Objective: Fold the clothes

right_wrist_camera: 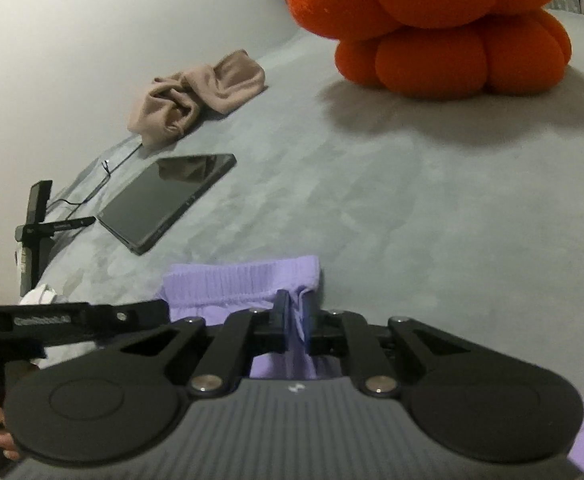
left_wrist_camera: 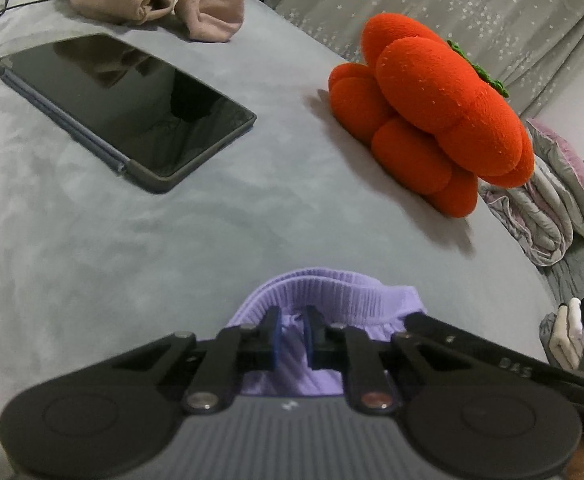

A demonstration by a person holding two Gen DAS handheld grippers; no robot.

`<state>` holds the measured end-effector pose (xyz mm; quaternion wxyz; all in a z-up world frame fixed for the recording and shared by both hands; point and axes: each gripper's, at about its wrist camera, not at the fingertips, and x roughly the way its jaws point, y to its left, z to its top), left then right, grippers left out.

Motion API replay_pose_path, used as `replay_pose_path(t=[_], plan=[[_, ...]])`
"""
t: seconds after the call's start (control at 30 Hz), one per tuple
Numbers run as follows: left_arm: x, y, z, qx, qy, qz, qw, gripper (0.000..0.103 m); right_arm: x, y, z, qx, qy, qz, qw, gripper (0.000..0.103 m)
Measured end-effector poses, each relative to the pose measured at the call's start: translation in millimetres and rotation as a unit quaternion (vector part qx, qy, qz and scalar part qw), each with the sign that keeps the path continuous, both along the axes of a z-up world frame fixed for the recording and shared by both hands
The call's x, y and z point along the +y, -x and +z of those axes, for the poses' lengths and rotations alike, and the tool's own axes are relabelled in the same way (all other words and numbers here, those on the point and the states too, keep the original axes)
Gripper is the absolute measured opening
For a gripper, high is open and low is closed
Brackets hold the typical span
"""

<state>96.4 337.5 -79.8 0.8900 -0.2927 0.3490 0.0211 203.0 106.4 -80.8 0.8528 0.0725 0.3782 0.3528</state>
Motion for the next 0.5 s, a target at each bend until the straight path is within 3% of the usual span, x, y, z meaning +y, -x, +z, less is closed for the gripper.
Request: replay_pose_path(t=[0.5], plan=[[9.4,5.2,-2.2,-0.006,0.023,0.008,0.9997,0.010,-0.8,60.6,67.1,-0.066,-0.032,0.040,0.996,0.006]])
